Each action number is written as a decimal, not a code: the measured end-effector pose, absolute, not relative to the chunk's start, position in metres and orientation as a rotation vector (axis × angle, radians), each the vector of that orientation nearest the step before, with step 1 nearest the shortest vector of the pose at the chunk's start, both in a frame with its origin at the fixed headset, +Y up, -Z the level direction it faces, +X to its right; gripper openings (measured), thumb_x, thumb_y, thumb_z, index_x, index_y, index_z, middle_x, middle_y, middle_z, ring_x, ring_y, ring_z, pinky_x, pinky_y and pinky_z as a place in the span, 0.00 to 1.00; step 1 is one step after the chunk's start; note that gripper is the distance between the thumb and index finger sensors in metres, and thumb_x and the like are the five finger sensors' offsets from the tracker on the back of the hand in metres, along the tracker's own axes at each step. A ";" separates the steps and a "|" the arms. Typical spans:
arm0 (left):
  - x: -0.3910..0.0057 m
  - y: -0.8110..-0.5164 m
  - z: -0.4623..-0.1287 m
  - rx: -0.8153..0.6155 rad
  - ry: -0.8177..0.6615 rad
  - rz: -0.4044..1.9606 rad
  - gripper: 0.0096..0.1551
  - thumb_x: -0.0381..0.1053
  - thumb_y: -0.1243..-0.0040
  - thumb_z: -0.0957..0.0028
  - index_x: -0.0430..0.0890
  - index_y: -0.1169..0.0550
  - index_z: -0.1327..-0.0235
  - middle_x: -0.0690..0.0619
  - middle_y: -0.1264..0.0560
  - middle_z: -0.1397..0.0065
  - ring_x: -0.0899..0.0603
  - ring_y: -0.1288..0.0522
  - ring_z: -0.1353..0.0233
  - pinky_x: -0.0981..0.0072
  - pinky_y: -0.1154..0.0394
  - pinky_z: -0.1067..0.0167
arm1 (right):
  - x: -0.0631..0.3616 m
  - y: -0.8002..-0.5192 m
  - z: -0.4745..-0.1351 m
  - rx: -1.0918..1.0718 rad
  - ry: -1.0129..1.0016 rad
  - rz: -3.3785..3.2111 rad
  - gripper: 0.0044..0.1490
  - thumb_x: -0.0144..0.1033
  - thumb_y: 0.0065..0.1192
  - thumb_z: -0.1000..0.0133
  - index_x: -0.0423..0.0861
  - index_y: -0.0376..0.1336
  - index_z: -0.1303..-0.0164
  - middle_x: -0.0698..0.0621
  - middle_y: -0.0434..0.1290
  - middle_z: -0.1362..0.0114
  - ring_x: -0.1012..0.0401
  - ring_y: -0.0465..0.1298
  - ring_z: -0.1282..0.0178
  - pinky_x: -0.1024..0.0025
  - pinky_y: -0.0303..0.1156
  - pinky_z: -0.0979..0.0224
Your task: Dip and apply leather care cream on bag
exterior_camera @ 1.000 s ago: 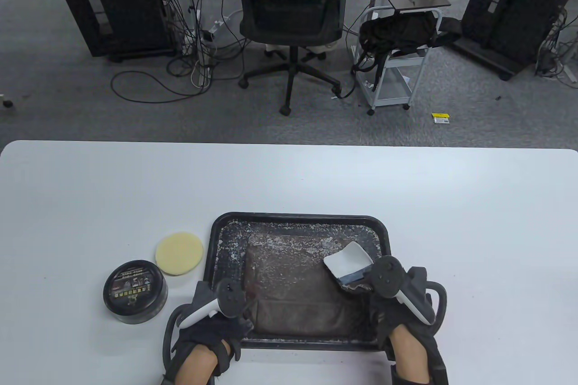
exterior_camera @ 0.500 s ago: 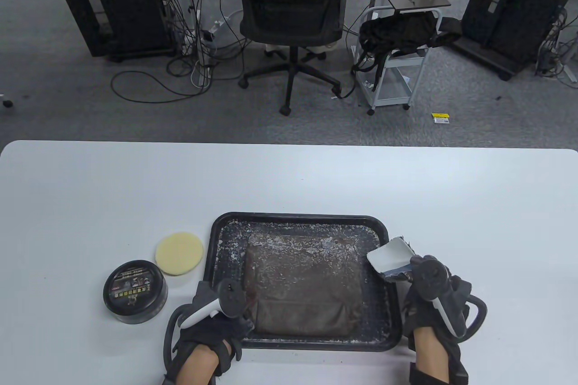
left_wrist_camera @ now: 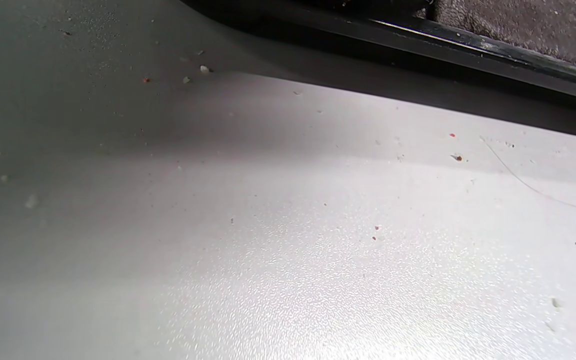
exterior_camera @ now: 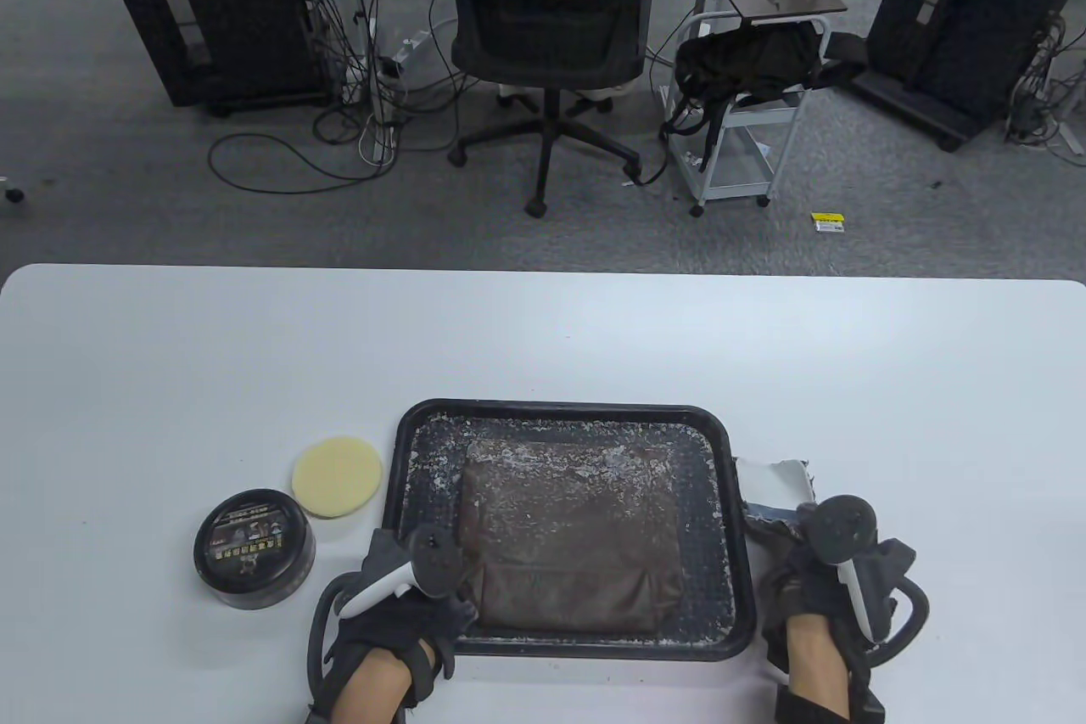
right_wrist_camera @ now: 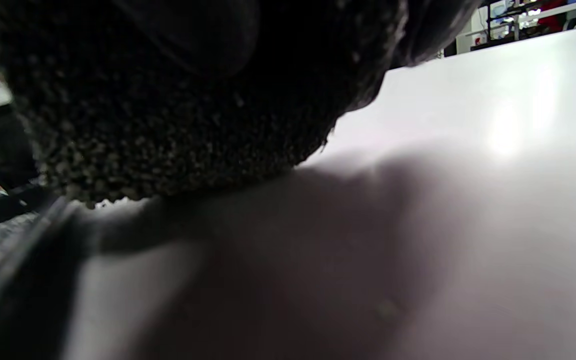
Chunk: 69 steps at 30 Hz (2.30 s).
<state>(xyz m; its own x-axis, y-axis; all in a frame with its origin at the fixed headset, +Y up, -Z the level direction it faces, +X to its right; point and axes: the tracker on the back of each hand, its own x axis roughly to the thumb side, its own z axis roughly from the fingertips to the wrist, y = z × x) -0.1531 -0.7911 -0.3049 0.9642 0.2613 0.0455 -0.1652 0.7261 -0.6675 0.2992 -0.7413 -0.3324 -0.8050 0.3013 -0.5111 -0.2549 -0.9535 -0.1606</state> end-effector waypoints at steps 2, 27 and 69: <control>-0.153 -0.791 -0.305 -0.722 -0.140 0.235 0.42 0.65 0.60 0.36 0.54 0.62 0.21 0.50 0.72 0.17 0.38 0.69 0.17 0.38 0.73 0.27 | 0.302 -0.745 -0.333 -0.818 -0.088 2.720 0.31 0.30 0.62 0.55 0.52 0.71 0.39 0.46 0.73 0.28 0.44 0.73 0.28 0.42 0.65 0.27; -0.153 -0.791 -0.305 -0.725 -0.138 0.228 0.43 0.65 0.60 0.37 0.54 0.63 0.21 0.49 0.72 0.17 0.38 0.69 0.17 0.38 0.74 0.27 | 0.264 -0.721 -0.333 -0.524 0.171 2.733 0.42 0.26 0.67 0.58 0.46 0.60 0.29 0.41 0.58 0.20 0.37 0.58 0.22 0.36 0.53 0.24; -0.183 -0.760 -0.311 -0.339 -0.186 0.448 0.37 0.65 0.57 0.37 0.49 0.42 0.19 0.45 0.47 0.13 0.35 0.42 0.18 0.36 0.48 0.23 | 0.097 -0.734 -0.323 0.403 -0.128 3.079 0.42 0.51 0.58 0.51 0.52 0.58 0.24 0.47 0.55 0.16 0.38 0.53 0.18 0.32 0.49 0.24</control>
<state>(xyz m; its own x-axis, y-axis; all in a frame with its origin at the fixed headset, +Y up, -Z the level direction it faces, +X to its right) -0.1829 -0.7598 -0.3114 0.8857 0.4529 0.1019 -0.3915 0.8467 -0.3603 0.0974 -0.7344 -0.3229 -0.9658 0.0225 0.2584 -0.0439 -0.9960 -0.0774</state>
